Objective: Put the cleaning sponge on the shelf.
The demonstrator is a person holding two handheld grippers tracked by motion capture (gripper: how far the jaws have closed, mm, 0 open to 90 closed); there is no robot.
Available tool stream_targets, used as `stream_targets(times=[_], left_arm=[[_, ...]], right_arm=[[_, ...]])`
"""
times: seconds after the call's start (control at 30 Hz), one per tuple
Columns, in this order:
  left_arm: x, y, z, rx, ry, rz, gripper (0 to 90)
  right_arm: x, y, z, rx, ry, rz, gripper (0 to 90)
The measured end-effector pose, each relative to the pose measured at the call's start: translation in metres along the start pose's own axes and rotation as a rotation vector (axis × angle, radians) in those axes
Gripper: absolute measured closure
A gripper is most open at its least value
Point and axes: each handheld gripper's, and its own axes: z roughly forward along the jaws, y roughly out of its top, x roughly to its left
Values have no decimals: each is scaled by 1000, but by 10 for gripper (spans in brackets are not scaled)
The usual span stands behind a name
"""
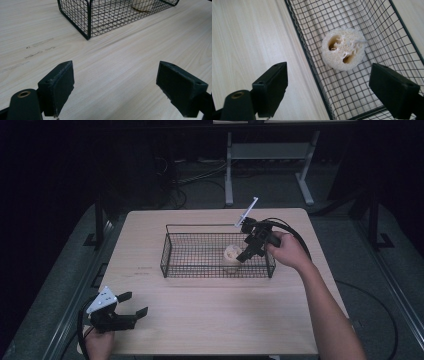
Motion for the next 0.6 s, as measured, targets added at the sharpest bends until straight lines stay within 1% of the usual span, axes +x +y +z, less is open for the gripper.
stream_targets(times=[0.1,0.13,0.17,0.33,0.43,0.6], left_arm=[[0,0,0,1,0,2,138],[-1,0,1,3,-1,2,138],[-1,0,1,3,-2,1,138],[-1,0,0,2,-1,1,138],[-1,0,1,2,-1,1,137],[-1,0,1,0,-1,2,138]], right_arm=[[2,-3,-1,-6,-3,-6,152],[4,-7,-1,-6,9,-3,152],[5,-8,-1,-9,4,-9,152],[12,-16,-1,-23,12,-14,153],[16,-22,-1,-21,15,-20,152],[18,-30,0,-15,17,-10,153]])
